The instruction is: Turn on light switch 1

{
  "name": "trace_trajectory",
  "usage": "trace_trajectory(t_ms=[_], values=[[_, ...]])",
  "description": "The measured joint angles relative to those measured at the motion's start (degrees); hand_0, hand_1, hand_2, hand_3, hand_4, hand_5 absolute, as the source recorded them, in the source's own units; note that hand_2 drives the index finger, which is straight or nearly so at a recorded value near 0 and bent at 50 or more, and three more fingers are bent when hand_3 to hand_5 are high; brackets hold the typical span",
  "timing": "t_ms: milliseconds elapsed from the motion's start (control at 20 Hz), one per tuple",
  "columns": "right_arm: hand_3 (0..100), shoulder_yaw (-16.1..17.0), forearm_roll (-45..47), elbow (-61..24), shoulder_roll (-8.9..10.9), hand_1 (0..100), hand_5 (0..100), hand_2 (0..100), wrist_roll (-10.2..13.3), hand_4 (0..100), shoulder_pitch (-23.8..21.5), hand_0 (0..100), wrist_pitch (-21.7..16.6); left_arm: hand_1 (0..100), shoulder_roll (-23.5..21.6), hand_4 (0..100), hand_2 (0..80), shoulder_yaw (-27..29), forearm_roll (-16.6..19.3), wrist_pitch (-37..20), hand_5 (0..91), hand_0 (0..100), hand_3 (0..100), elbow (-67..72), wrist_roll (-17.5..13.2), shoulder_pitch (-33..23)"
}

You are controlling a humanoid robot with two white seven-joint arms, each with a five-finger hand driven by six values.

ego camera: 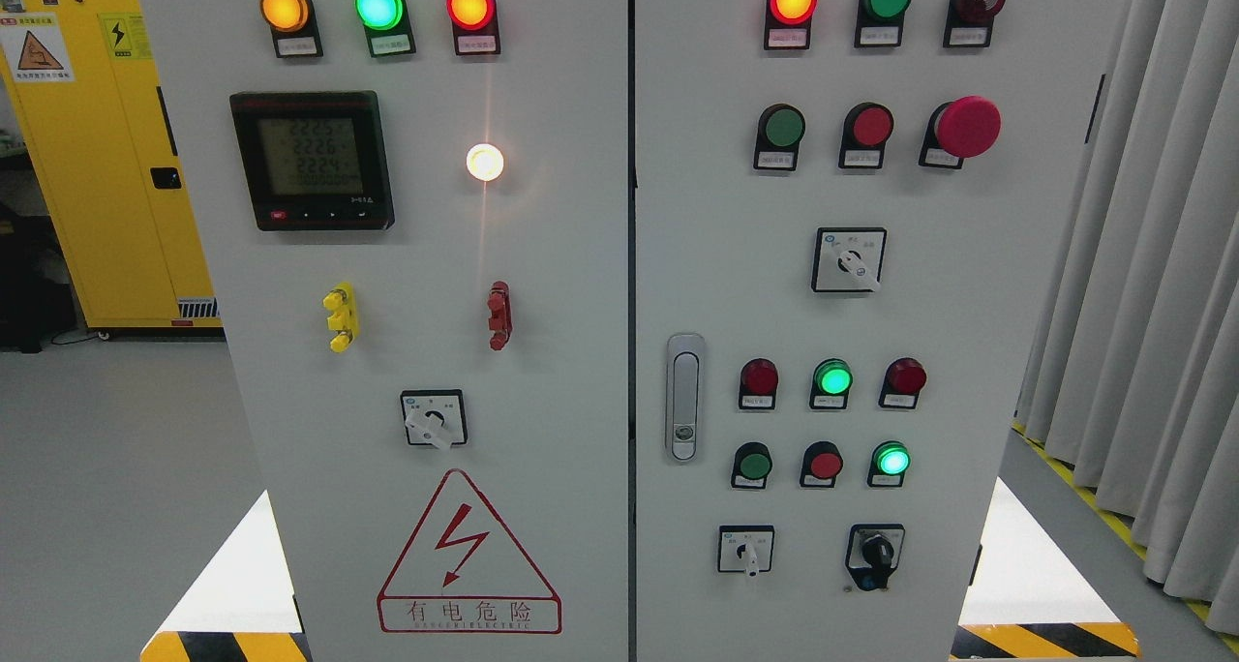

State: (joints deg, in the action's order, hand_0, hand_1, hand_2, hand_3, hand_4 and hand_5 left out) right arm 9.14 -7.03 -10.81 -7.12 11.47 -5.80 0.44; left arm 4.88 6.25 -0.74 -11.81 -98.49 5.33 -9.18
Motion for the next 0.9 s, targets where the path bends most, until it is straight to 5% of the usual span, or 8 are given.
trace_trajectory(t_ms=[150, 301, 501, 551, 601, 752, 902], values=[[0, 0.00, 0.00, 0.00, 0.00, 50, 0, 4, 0.00, 0, 0.00, 0, 0.00, 36, -0.76, 83, 52.4, 1.82, -1.04, -3.74, 65.8, 21, 82, 7.09, -3.93, -2.50], [0, 0.00, 0.00, 0.00, 0.00, 50, 0, 4, 0.00, 0, 0.00, 0, 0.01, 35, -1.74, 69, 37.3, 3.16, -1.61, -8.48, 42.8, 23, 65, 15.17, -7.84, -4.88], [0, 0.00, 0.00, 0.00, 0.00, 50, 0, 4, 0.00, 0, 0.00, 0, 0.01, 35, -2.70, 57, 23.8, 4.33, -1.96, -13.24, 22.5, 25, 56, 27.03, -11.31, -6.79], [0, 0.00, 0.00, 0.00, 0.00, 50, 0, 4, 0.00, 0, 0.00, 0, 0.01, 35, -2.89, 47, 17.3, 4.55, -2.01, -13.89, 6.3, 26, 48, 30.19, -12.08, -7.06], [0, 0.00, 0.00, 0.00, 0.00, 50, 0, 4, 0.00, 0, 0.00, 0, 0.01, 35, -3.06, 43, 15.5, 4.76, -2.06, -14.32, 0.7, 28, 44, 33.38, -13.01, -7.36], [0, 0.00, 0.00, 0.00, 0.00, 50, 0, 4, 0.00, 0, 0.00, 0, 0.01, 33, -3.49, 35, 14.4, 5.22, -2.07, -14.97, 0.0, 31, 34, 42.40, -16.35, -7.73], [0, 0.00, 0.00, 0.00, 0.00, 50, 0, 4, 0.00, 0, 0.00, 0, 0.01, 29, -3.83, 20, 5.3, 5.53, -2.02, -15.13, 0.0, 33, 11, 51.47, -19.38, -7.41]])
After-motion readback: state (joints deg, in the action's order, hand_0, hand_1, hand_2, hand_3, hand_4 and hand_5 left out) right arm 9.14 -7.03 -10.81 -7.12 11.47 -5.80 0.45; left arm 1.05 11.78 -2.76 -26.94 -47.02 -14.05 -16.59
